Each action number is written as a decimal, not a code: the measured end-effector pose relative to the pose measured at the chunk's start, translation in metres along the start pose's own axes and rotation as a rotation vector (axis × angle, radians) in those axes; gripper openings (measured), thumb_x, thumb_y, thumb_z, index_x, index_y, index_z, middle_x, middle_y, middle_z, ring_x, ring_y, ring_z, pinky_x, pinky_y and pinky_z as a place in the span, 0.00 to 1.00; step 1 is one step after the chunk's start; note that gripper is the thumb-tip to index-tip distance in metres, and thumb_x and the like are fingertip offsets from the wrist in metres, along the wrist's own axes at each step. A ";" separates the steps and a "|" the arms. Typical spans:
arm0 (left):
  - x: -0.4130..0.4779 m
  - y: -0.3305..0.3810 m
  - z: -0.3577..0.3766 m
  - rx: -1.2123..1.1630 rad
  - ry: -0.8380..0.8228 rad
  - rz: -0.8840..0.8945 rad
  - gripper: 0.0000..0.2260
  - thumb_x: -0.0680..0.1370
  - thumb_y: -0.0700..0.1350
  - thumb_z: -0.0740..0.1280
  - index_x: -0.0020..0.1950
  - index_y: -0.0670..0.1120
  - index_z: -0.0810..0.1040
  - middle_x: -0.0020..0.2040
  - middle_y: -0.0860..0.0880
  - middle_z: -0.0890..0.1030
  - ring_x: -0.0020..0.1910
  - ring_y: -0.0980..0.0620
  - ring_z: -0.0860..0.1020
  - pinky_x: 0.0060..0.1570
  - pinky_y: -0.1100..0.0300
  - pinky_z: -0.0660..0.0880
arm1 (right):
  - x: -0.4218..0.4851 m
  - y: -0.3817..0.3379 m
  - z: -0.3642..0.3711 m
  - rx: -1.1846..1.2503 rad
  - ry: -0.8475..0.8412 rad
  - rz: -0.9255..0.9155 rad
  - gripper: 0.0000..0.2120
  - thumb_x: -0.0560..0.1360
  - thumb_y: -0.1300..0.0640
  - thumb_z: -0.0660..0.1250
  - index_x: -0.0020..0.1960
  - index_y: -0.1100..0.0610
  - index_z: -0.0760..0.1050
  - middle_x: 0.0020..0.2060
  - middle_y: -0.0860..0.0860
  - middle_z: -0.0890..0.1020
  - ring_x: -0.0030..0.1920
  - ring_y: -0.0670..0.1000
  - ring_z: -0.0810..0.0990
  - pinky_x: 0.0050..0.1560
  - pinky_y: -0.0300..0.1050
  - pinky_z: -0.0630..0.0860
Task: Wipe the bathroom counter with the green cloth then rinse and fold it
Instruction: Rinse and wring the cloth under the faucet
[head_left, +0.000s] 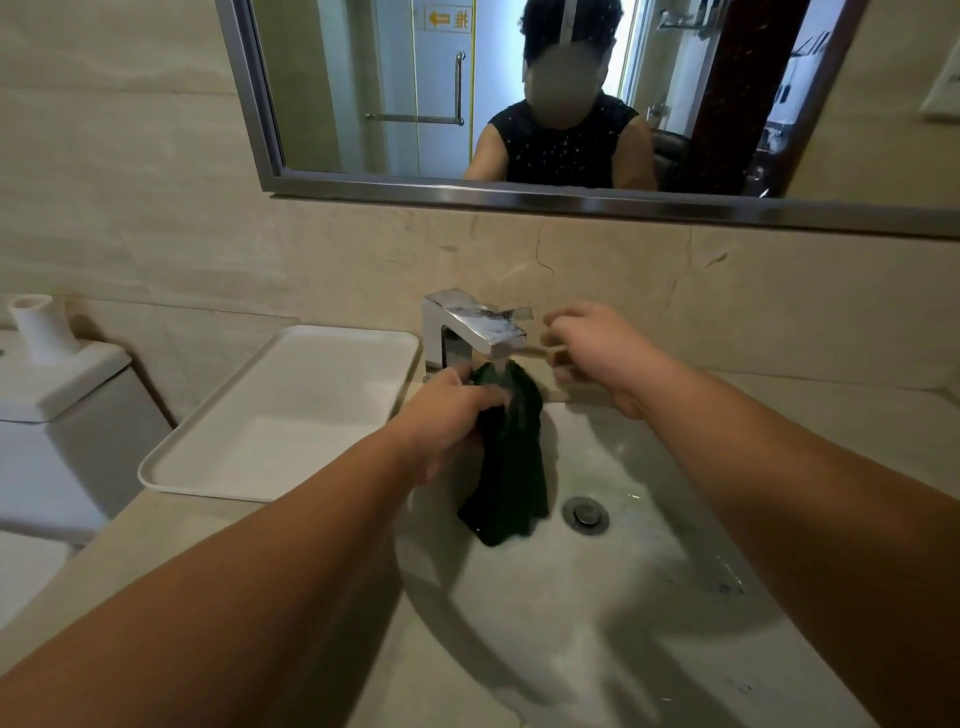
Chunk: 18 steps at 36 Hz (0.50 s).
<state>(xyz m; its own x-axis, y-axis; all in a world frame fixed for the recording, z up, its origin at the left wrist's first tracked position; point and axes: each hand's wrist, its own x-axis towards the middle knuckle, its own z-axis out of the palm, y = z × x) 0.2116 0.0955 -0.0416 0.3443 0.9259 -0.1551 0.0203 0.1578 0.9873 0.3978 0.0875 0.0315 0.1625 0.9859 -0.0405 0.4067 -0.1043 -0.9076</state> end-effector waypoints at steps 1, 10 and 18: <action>0.000 0.000 0.001 -0.022 -0.004 0.018 0.21 0.76 0.43 0.73 0.68 0.52 0.79 0.60 0.42 0.86 0.61 0.37 0.84 0.65 0.34 0.78 | 0.003 -0.001 0.001 -0.022 0.003 -0.010 0.16 0.79 0.59 0.63 0.66 0.57 0.78 0.57 0.57 0.81 0.53 0.57 0.80 0.56 0.58 0.81; -0.003 0.001 0.007 -0.119 -0.073 0.059 0.18 0.81 0.40 0.68 0.70 0.53 0.79 0.62 0.42 0.86 0.64 0.37 0.83 0.69 0.37 0.75 | 0.016 0.001 0.016 0.344 -0.080 0.029 0.16 0.81 0.60 0.61 0.67 0.52 0.78 0.50 0.49 0.81 0.51 0.46 0.80 0.49 0.41 0.76; -0.009 0.007 0.036 -0.119 -0.192 0.011 0.17 0.84 0.42 0.66 0.74 0.50 0.75 0.63 0.42 0.86 0.62 0.40 0.84 0.60 0.44 0.79 | -0.021 0.015 -0.021 0.133 -0.267 0.058 0.08 0.83 0.50 0.65 0.60 0.44 0.79 0.64 0.51 0.83 0.64 0.54 0.80 0.70 0.56 0.74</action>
<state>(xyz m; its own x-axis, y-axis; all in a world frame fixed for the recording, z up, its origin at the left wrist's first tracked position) 0.2427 0.0759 -0.0323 0.5168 0.8472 -0.1232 -0.0917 0.1979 0.9759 0.4195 0.0626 0.0278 -0.0672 0.9801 -0.1868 0.2795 -0.1612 -0.9465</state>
